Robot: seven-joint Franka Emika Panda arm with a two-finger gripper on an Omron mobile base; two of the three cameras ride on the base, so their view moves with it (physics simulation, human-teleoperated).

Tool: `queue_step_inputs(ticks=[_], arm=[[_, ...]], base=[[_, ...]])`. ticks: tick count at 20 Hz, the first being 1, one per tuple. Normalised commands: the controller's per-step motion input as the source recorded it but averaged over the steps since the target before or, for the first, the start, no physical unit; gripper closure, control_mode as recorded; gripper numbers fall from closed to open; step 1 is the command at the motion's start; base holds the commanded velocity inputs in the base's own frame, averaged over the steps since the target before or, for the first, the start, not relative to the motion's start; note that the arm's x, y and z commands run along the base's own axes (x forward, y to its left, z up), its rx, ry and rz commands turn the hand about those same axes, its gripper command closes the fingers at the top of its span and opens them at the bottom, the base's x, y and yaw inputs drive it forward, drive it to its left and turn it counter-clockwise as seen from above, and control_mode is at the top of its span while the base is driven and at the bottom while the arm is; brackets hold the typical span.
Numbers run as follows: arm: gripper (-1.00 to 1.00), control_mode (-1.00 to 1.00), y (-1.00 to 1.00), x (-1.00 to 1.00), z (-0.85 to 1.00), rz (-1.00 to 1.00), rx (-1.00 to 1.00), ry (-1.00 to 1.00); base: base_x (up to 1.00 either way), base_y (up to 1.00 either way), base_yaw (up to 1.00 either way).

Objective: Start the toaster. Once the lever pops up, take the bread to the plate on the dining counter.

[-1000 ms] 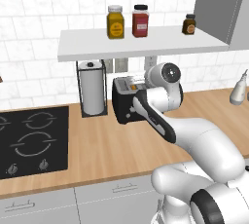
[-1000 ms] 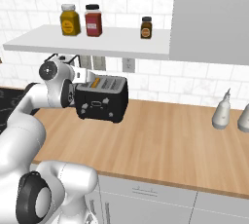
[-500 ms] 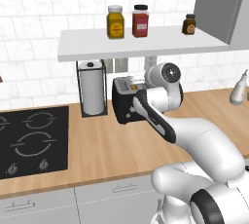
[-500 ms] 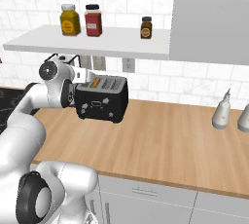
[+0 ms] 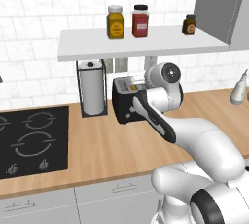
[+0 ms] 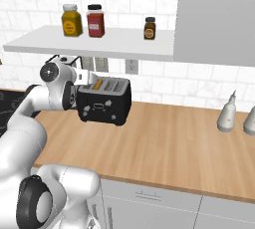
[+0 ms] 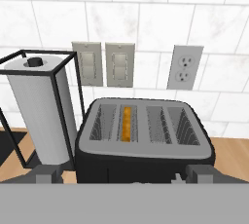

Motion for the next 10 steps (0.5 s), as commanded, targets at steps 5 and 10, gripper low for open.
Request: queue_step_inputs(ticks=[5, 10], arm=[[-1.0, -1.0, 0.0, 0.0, 0.0, 0.0, 0.0, 0.0], [-1.0, -1.0, 0.0, 0.0, 0.0, 0.0, 0.0, 0.0]], base=[[0.0, 0.0, 0.0], [0.0, 0.0, 0.0]])
